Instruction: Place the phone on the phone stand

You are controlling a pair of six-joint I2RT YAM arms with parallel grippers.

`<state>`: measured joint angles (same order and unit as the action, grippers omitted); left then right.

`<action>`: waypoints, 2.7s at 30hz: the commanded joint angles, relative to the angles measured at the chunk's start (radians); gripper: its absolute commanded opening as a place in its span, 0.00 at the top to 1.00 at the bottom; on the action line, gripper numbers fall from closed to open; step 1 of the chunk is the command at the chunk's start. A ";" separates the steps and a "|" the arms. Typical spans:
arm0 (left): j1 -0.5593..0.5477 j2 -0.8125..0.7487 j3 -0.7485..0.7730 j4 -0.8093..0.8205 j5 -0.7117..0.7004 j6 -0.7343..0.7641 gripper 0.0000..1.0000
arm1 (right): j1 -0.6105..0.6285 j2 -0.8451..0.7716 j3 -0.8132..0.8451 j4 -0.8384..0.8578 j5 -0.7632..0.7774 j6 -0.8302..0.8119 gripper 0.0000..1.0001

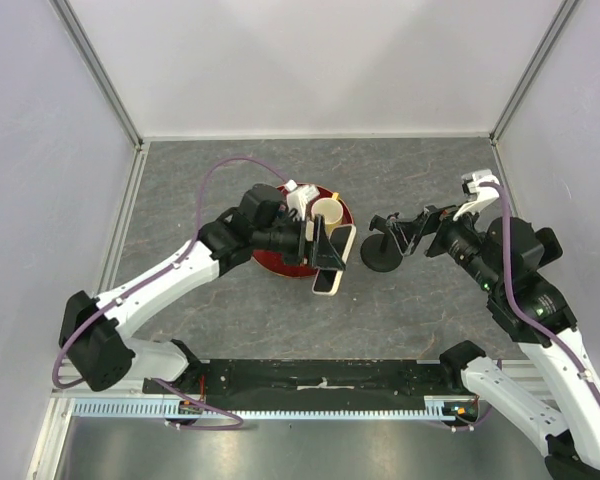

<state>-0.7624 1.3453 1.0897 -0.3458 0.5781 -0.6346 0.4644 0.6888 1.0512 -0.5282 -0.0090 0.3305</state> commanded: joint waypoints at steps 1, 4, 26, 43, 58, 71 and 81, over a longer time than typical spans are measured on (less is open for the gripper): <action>0.040 -0.112 0.039 0.154 0.042 -0.206 0.98 | 0.000 -0.008 -0.014 0.144 -0.172 -0.097 0.02; 0.063 -0.153 0.058 0.209 0.011 -0.307 0.98 | 0.002 -0.011 -0.043 0.221 -0.281 -0.131 0.06; 0.090 -0.317 0.049 0.341 -0.503 -0.629 0.98 | 0.509 0.136 -0.226 0.793 0.094 -0.108 0.09; 0.090 -0.367 0.015 0.343 -0.528 -0.666 0.98 | 0.783 0.374 -0.204 1.148 0.653 -0.226 0.27; 0.090 -0.376 -0.013 0.380 -0.511 -0.717 0.98 | 0.783 0.563 -0.128 1.356 0.725 -0.360 0.48; 0.090 -0.370 -0.031 0.404 -0.477 -0.740 0.98 | 0.754 0.581 -0.106 1.360 0.663 -0.447 0.67; 0.090 -0.376 -0.048 0.427 -0.468 -0.761 0.98 | 0.704 0.600 -0.091 1.367 0.623 -0.459 0.73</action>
<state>-0.6697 0.9947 1.0340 -0.0483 0.1005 -1.3476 1.1831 1.2869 0.9054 0.8028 0.6449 -0.1127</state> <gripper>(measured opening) 0.810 0.313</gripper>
